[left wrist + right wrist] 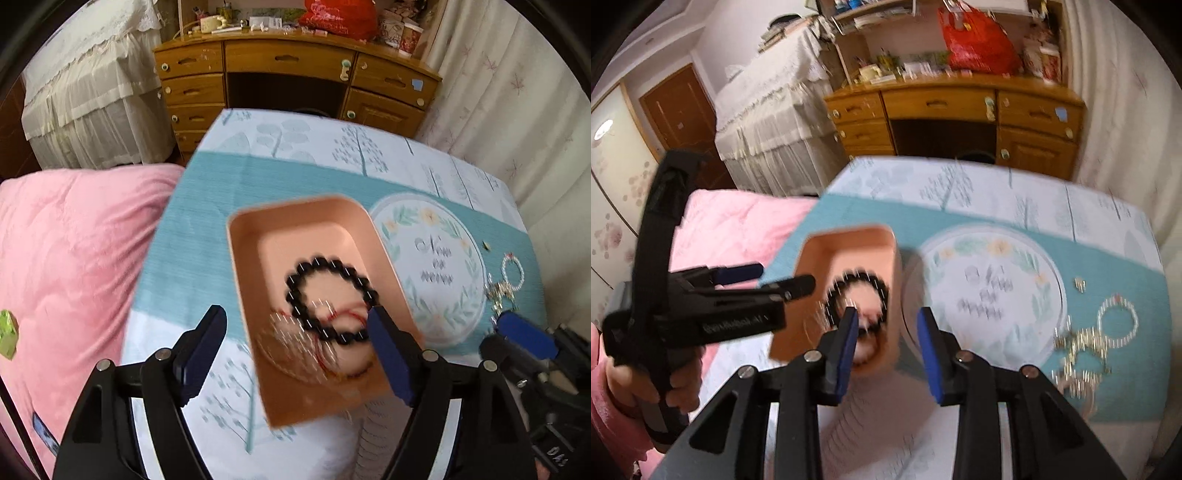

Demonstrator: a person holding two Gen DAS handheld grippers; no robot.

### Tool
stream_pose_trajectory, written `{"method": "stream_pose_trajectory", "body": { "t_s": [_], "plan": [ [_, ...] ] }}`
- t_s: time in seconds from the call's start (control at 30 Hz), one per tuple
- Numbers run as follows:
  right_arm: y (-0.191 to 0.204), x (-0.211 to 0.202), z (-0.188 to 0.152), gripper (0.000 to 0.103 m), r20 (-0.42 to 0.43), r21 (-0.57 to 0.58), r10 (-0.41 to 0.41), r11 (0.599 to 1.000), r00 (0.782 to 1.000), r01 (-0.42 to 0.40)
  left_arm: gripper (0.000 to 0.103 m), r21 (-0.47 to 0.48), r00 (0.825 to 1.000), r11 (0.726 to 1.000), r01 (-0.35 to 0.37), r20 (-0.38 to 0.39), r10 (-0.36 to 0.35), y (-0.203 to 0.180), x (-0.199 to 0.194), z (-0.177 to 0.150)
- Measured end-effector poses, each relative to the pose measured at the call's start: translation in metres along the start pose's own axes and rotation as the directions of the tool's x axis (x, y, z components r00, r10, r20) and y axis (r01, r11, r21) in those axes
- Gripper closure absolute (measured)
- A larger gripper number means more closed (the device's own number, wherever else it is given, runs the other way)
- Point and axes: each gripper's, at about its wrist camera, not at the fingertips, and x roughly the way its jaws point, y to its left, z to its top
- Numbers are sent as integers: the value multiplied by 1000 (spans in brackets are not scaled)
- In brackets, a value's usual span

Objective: Organize jewelry
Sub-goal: 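Carry the black bead bracelet into the tray and open the left tool, then grasp the pink-strapped watch with the left tool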

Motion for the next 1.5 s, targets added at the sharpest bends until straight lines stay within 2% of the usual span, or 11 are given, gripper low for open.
{"method": "stream_pose_trajectory", "body": {
  "t_s": [0.17, 0.2, 0.3, 0.57, 0.67, 0.8, 0.93, 1.0, 1.17, 1.23, 1.5],
  "plan": [
    [-22, -5, -37, 69, -93, 46, -22, 999, 995, 27, 26, -32, 999, 999, 25, -43, -26, -18, -5, -27],
    [-27, -7, -43, 66, -108, 59, -20, 998, 994, 26, 26, -27, 999, 999, 27, -43, -29, -22, -7, -30],
    [-42, -12, -61, 49, -149, 69, -27, 997, 988, 38, 25, 28, 999, 999, 28, -30, -27, -45, -12, -44],
    [-92, -31, -89, 43, -200, 40, -125, 990, 972, 135, 25, 151, 995, 984, 95, -22, -93, -112, -15, -67],
    [-107, -36, -95, 33, -202, -1, -178, 983, 963, 182, 25, 201, 993, 973, 117, -12, -117, -138, -10, -76],
    [-119, -39, -102, 28, -172, -89, -243, 969, 955, 231, 25, 319, 994, 943, 98, 21, -110, -169, 2, -89],
    [-126, -37, -111, 27, -115, -175, -270, 953, 956, 248, 25, 410, 992, 906, 102, 21, -121, -188, 19, -90],
    [-129, -35, -117, 27, -65, -199, -260, 949, 963, 243, 25, 446, 990, 887, 120, 14, -142, -197, 28, -88],
    [-131, -27, -123, 27, 35, -233, -194, 952, 980, 197, 38, 493, 985, 858, 146, 3, -170, -211, 44, -81],
    [-132, -22, -122, 27, 53, -245, -185, 950, 981, 193, 39, 510, 985, 848, 143, 5, -170, -217, 50, -77],
    [-139, -7, -111, 27, 73, -193, -179, 963, 981, 190, 56, 567, 984, 810, 150, -5, -179, -236, 66, -67]
  ]
}}
